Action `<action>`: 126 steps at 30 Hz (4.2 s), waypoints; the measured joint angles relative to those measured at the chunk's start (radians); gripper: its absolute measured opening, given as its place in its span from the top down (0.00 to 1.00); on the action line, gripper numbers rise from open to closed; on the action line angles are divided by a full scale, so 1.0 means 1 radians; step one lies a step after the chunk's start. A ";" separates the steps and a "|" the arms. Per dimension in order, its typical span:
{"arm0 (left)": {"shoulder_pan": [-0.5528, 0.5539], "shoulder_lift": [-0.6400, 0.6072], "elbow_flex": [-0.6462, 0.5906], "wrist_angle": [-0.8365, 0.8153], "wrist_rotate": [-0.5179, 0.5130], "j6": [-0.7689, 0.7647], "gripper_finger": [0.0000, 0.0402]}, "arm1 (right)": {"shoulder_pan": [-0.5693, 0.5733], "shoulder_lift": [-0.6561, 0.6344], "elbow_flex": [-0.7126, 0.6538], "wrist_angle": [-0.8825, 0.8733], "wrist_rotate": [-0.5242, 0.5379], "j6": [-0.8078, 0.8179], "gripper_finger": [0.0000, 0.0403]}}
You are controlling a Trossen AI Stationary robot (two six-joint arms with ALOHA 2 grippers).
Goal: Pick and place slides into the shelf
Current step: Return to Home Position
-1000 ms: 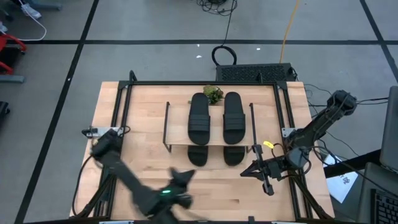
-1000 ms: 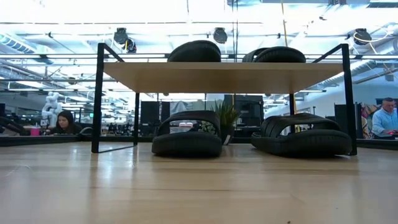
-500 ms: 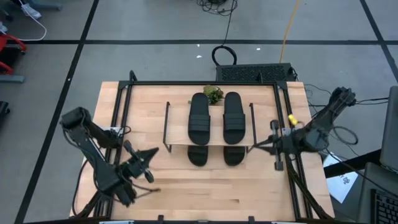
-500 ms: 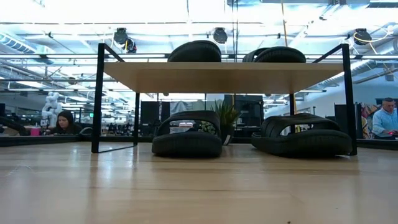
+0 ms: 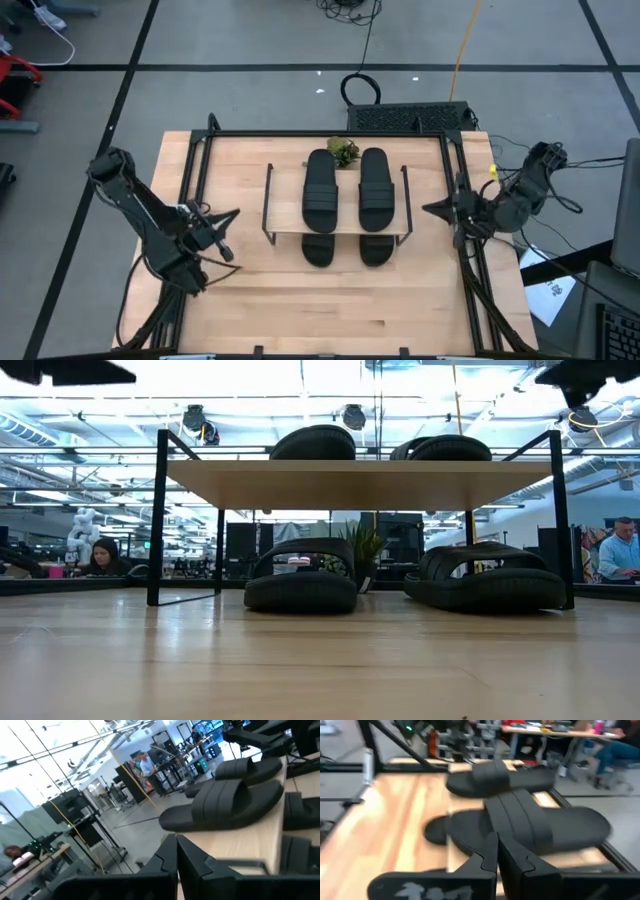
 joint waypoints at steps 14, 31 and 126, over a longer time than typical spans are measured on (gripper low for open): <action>-0.006 -0.127 -0.293 0.049 -0.015 -0.327 1.00 | 0.000 -0.023 -0.067 -0.162 0.073 0.221 1.00; 0.139 -0.126 -0.018 -0.029 -0.015 0.202 1.00 | 0.000 -0.102 -0.098 0.438 -0.188 -0.606 1.00; 0.997 -1.003 -0.626 1.566 1.503 1.821 1.00 | -0.149 -0.385 -0.449 0.582 -0.218 -0.453 1.00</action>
